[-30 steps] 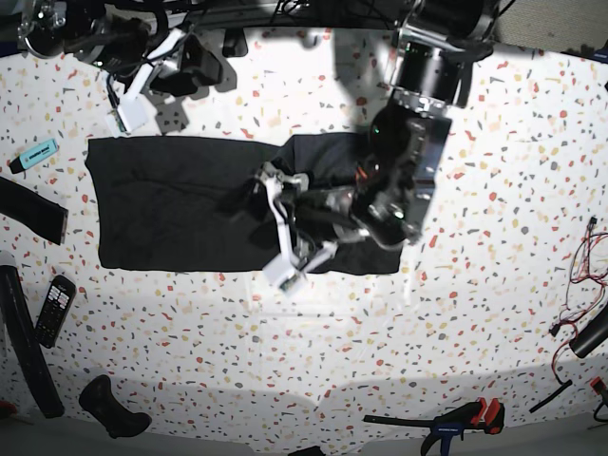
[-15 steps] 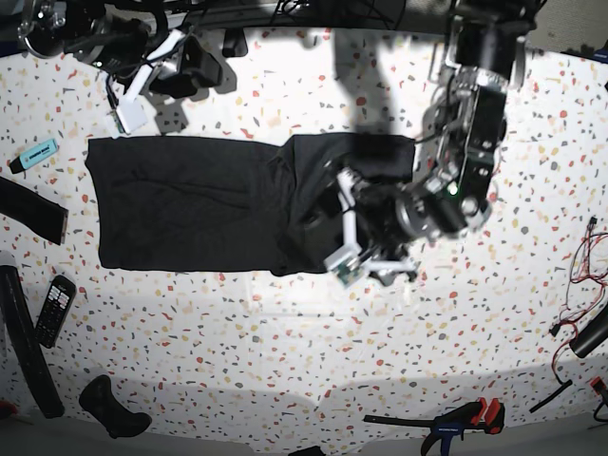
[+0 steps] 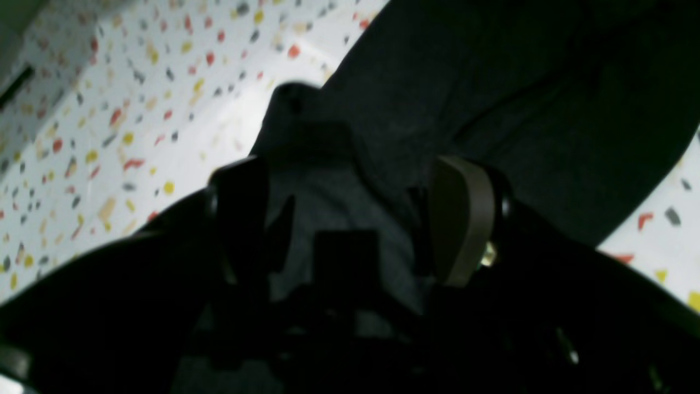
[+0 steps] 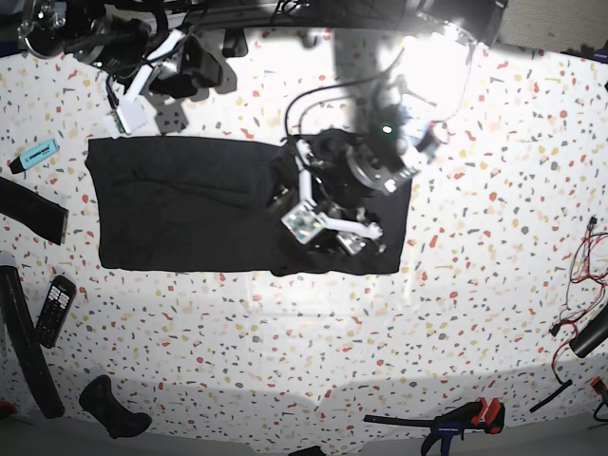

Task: Fold the T-shirt properly
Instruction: 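Fold the strip end with the left gripper toward the right gripper, then press the folded end down with the left gripper and release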

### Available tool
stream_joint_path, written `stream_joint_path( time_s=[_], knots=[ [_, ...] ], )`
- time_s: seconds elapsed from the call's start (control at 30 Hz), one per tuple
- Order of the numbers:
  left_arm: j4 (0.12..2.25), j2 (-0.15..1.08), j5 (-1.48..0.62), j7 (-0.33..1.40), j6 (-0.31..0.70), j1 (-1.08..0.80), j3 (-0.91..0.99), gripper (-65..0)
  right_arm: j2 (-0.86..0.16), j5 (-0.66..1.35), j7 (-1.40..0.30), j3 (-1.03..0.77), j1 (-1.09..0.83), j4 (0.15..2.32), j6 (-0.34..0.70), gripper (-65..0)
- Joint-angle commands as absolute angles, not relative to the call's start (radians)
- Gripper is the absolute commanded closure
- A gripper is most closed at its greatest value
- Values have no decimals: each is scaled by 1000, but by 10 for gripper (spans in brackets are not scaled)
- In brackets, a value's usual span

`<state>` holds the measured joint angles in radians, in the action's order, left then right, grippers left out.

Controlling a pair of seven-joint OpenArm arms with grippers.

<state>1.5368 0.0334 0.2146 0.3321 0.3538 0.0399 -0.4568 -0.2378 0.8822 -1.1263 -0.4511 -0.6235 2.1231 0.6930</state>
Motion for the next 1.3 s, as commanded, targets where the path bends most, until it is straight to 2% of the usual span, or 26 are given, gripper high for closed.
stream_joint_path(
  time_s=[0.0, 0.13, 0.3, 0.57, 0.67, 0.8, 1.03, 1.13, 1.27],
  knots=[
    [1530, 28, 228, 303, 317, 57, -471, -432, -246, 902, -1108, -457, -627, 2141, 698, -280],
    [1415, 27, 252, 281, 249, 81, -500, -432, -246, 902, -1108, -457, -627, 2141, 698, -280],
    [1382, -6, 154, 282, 251, 89, -499, -432, -246, 902, -1105, -457, -625, 2141, 698, -280],
    [1382, -149, 127, 269, 266, 89, -499, -432, -246, 902, -1100, -457, -604, 2141, 698, -280],
    [1381, -148, 64, 269, 293, 85, -508, -432, -246, 902, -1100, -457, -604, 2141, 698, -280],
    [1381, -146, 116, 282, 292, 89, -505, -432, -247, 902, -1100, -457, -604, 2141, 698, -280],
    [1497, -146, 88, 494, 286, 179, -505, -432, -246, 902, -1100, -457, -599, 2141, 698, -280],
    [1562, -146, 125, 556, 213, 203, -505, -432, -246, 902, -1100, -457, -594, 2141, 698, -280],
    [1573, -127, 250, 625, 67, 210, -504, -432, -246, 902, -1100, -457, -593, 2141, 698, -280]
  ],
)
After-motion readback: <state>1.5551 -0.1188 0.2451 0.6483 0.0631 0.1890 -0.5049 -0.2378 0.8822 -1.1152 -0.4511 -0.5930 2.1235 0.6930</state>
